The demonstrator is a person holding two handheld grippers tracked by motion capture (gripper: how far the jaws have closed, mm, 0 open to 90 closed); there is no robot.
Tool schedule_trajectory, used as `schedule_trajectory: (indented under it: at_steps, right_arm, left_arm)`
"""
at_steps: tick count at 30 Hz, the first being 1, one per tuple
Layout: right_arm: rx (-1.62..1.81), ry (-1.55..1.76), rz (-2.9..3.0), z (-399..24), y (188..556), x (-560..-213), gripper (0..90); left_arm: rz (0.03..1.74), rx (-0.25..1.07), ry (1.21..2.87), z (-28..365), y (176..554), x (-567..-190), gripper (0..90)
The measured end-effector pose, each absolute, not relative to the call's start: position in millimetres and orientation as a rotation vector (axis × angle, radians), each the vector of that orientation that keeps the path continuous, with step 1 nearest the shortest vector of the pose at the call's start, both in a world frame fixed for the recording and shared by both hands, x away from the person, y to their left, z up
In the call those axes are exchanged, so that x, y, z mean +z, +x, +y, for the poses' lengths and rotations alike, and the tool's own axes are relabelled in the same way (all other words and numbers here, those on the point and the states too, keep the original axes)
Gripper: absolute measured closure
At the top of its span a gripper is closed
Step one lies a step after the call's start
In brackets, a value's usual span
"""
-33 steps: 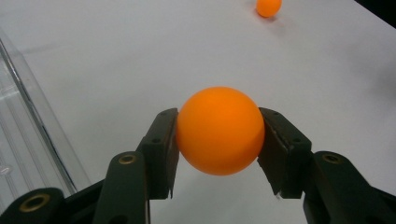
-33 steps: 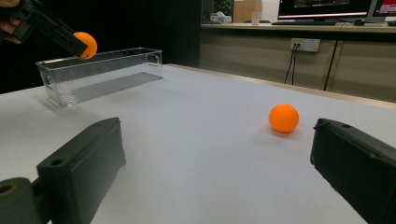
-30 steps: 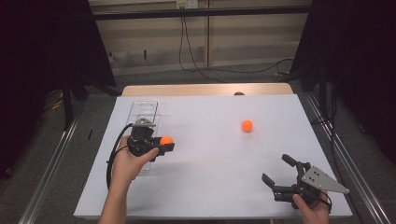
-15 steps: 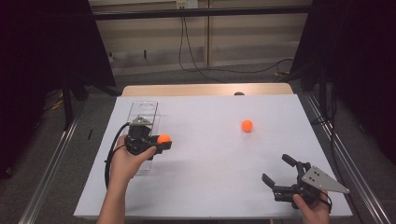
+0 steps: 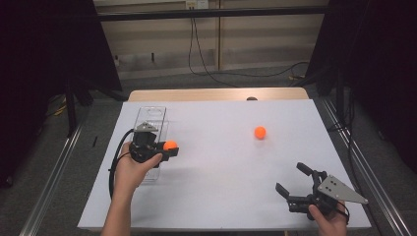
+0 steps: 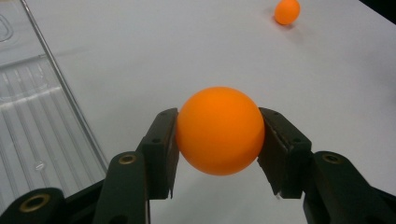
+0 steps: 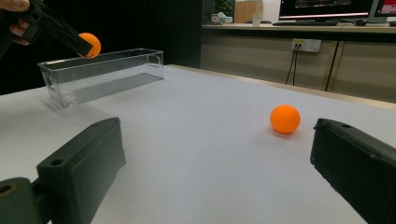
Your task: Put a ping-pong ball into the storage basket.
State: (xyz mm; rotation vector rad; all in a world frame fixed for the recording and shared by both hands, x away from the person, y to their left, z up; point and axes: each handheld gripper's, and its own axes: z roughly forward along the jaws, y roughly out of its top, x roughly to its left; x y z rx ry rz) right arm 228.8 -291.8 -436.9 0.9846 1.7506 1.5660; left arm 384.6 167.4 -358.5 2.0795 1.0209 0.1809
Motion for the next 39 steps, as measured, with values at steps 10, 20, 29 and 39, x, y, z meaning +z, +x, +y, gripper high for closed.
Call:
schedule_trajectory:
  at_steps: [10, 20, 29, 39]
  right_arm:
    - [1.567, 0.991, 1.747, -291.8, 229.1, -437.0, 2.2]
    - [1.565, 0.988, 1.754, -291.8, 229.2, -437.3, 2.2]
    - [1.566, 0.99, 1.756, -291.9, 229.1, -437.4, 2.2]
    - [1.568, 0.988, 1.754, -291.7, 229.1, -437.2, 2.2]
  left_arm:
    - [1.04, 0.187, 2.067, 170.8, 386.0, -359.7, 50.9]
    - [1.055, 0.211, 2.059, 175.3, 387.2, -360.2, 50.9]
    - [1.063, 0.232, 2.056, 179.2, 388.6, -361.0, 50.9]
    - [1.075, 0.245, 2.041, 183.5, 388.5, -360.1, 50.8]
